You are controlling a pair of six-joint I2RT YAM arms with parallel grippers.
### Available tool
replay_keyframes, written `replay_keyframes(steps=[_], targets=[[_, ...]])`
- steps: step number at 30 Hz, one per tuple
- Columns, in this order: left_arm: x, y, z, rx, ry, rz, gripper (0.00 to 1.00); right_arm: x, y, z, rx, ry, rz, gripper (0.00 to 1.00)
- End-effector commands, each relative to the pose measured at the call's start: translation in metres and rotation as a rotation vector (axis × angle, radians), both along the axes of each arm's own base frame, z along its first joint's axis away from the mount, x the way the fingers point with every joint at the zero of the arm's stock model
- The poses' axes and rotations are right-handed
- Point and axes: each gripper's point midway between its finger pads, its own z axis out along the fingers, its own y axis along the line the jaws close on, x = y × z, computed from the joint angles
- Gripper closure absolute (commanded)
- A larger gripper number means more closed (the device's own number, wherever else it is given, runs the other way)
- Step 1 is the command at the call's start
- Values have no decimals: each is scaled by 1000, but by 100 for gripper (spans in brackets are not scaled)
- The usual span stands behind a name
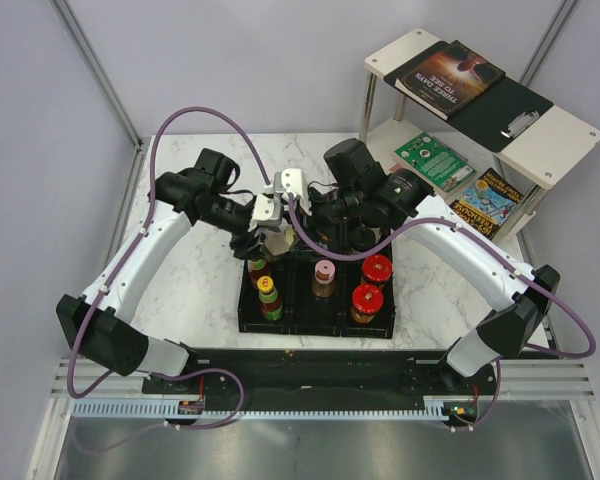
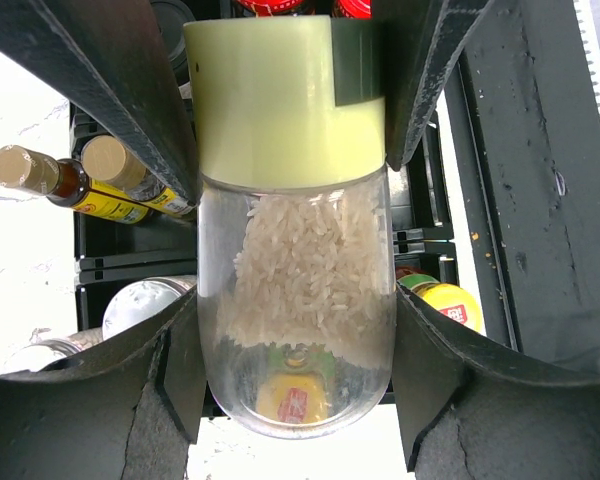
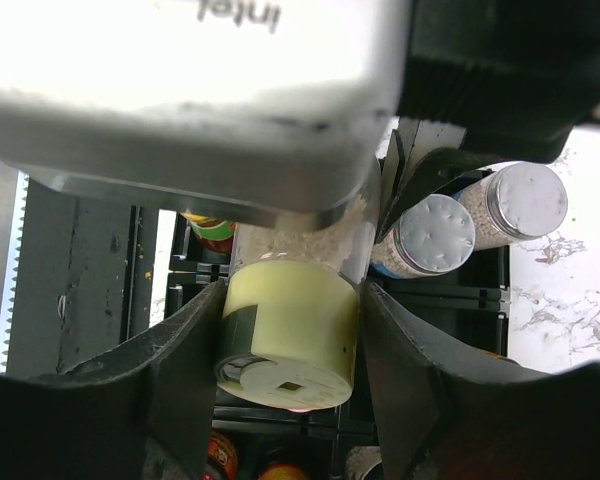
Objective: Organize the condiment bottles
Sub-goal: Place the bottle in the storage box.
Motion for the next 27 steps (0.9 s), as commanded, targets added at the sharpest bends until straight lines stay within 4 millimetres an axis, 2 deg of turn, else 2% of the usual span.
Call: replay_keyframes(steps=[1,2,3,4,5,8,10,13,14,15,19,27], targets=[[-1,-9,28,-97,-87,-30,98,-22,2,4,22,61,84,44],[-2,-9,27,-97,-87,-32,98,-22,2,4,21,63,83,48],[-2,-9,28,-99,-88,-32,98,-23,1,3,18,65,84,58],[-2,-9,28,-99,-88,-31,98,-22,1,3,19,63,83,72],[-2,-9,27,-99,-88,-32,98,-22,1,4,18,62,80,99],[-2,-9,26,-100,-87,-35,91,-23,0,5,17,60,84,100],[-4,-10,26,-109,-84,-38,77,-24,-1,6,19,64,89,100],[-5,-11,28,-130,-100,-39,39,-25,-2,8,17,61,87,100],[-5,-11,28,-134,-103,-36,10,-24,-2,8,17,59,85,100],[-5,-11,29,-136,-110,-33,1,-24,-3,8,15,56,82,100],[-3,-12,32,-154,-141,-21,1,-23,-5,11,13,42,66,100],[15,-6,45,-196,-179,73,1,-12,-16,17,-6,-26,-7,100]])
